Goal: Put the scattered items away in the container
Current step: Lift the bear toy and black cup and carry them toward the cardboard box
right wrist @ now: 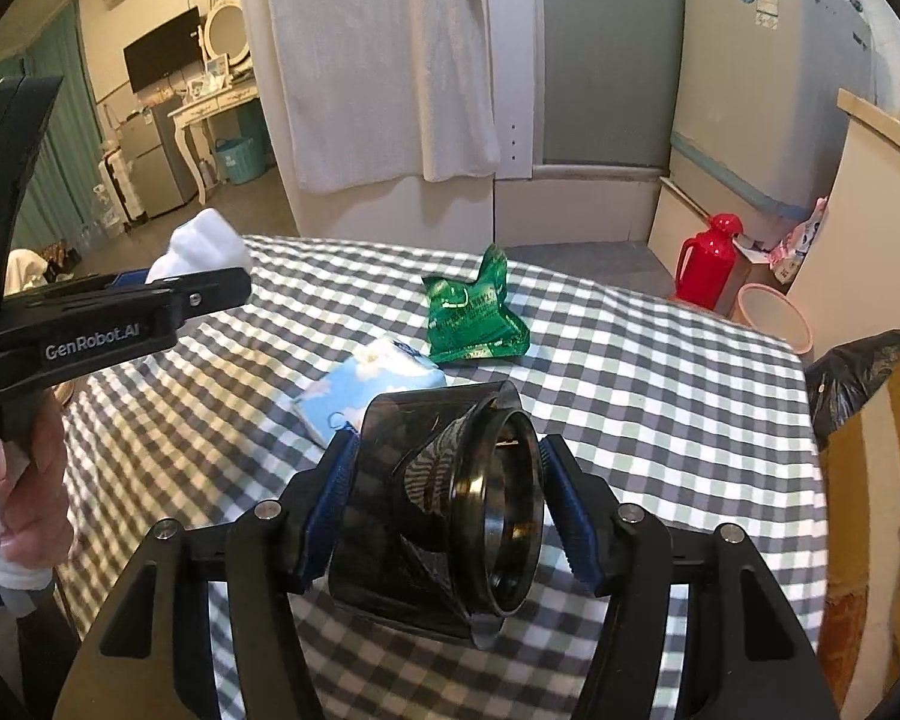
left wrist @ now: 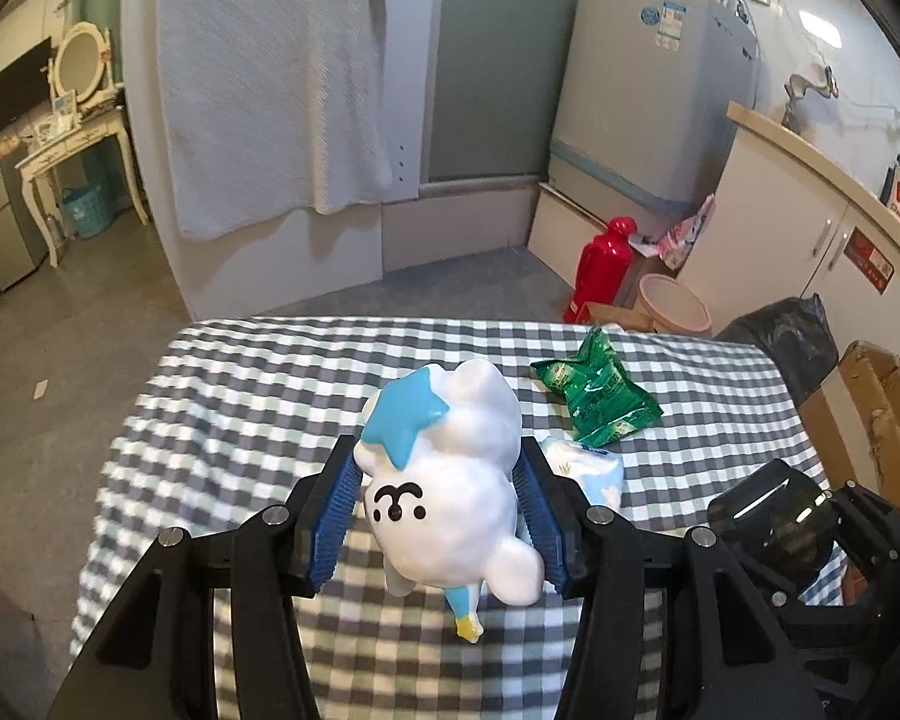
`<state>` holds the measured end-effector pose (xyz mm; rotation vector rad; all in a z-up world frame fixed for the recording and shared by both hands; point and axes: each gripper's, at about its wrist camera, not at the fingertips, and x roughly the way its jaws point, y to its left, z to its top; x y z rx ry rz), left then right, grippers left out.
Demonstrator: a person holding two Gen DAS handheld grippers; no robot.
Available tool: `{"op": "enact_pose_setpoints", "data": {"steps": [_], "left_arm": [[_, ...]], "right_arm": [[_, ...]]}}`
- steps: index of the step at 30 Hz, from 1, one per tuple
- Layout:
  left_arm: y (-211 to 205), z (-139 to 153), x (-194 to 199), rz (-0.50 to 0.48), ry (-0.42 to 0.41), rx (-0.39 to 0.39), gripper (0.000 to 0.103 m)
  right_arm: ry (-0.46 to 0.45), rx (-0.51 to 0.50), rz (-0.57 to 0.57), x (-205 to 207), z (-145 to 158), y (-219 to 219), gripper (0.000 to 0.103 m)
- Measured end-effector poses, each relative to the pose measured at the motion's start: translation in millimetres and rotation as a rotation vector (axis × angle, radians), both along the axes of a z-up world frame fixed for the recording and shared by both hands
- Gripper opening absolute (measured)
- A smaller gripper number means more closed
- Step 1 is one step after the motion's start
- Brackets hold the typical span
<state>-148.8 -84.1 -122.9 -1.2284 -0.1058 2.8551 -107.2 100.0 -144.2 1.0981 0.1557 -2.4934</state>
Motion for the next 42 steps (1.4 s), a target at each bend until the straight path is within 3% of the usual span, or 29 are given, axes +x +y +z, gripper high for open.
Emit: {"op": "enact_pose_setpoints", "data": {"steps": [24,28,29,36,42], "left_arm": [[1.7,98.1,111.0,0.091,0.225,-0.049,0.053],[6.3,111.1,129.8,0.093,0.265,-0.056,0.053],[6.8,113.7,133.2,0.093,0.272,-0.053,0.053],[11.8,115.7,144.5,0.083,0.27,-0.051,0.053],[14.2,112.9,147.4,0.082,0.266,-0.051,0.053]], "right_arm": [[0.213,-0.08,-0.018,79.2,97.8,23.0,0.06],[0.237,-0.088,-0.018,91.7,109.3,25.8,0.053],[0.24,-0.087,-0.017,93.9,111.3,26.4,0.047],[0.179,-0.068,-0.003,91.9,94.8,28.3,0.046],[0.18,-0.08,-0.009,92.9,93.1,38.6,0.046]]}}
